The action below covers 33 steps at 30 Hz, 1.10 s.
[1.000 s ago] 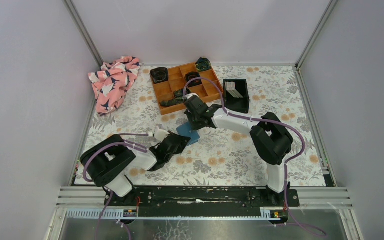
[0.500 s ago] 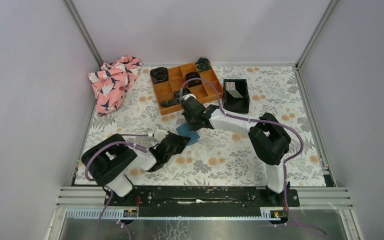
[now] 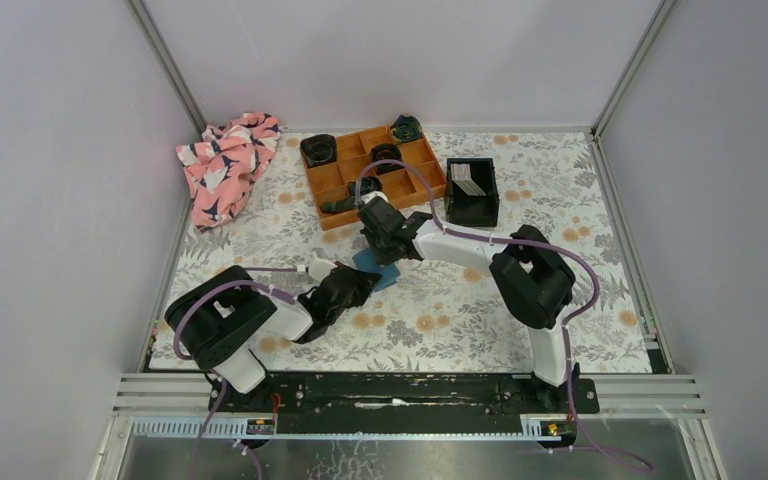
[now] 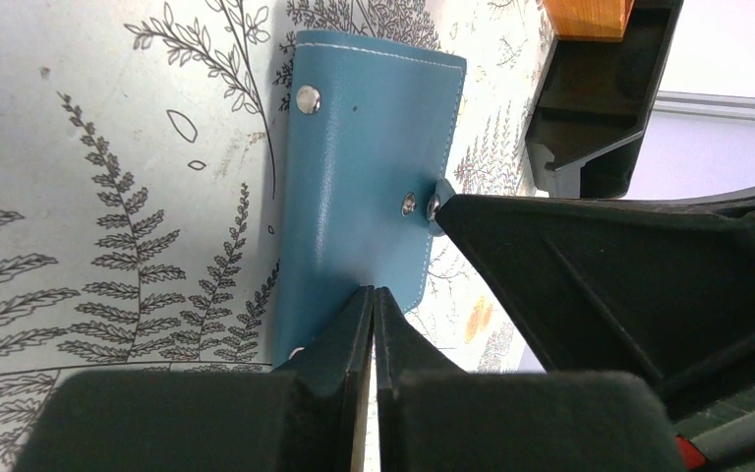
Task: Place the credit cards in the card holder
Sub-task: Close the card holder at the center of the board.
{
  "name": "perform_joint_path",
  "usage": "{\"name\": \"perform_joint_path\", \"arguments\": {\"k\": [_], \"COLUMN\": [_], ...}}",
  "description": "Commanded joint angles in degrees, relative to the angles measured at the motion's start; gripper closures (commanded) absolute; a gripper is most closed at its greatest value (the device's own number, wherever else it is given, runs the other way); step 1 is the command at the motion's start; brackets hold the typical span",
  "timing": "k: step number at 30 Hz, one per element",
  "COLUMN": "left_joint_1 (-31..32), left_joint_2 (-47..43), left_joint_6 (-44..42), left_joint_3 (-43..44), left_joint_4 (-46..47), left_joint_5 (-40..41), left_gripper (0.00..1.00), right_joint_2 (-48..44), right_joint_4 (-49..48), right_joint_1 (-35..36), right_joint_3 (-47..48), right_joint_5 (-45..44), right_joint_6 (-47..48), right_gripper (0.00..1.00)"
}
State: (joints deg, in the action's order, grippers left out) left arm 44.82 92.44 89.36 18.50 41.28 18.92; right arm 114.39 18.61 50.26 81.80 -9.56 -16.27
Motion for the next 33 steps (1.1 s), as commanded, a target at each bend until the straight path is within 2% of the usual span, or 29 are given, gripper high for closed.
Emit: {"name": "perform_joint_path", "arguments": {"k": [1, 33], "left_joint_1": [-0.62, -1.2], "left_joint_2": [2.99, 4.58], "left_joint_6": [-2.86, -2.97], "left_joint_3": [-1.69, -2.34], "left_joint_4": [-6.94, -5.06], "left_joint_5": [-1.62, -2.57], "left_gripper": [0.94, 0.94], "right_joint_2": [0.36, 1.43], "right_joint_4": [-0.18, 0.33], "right_joint_1": [1.53, 2.92], "right_joint_3": [2.35, 2.67], "right_joint_5": [0.38, 0.19], "right_joint_6": [0.06, 0.45], "right_gripper": [0.94, 0.96]}}
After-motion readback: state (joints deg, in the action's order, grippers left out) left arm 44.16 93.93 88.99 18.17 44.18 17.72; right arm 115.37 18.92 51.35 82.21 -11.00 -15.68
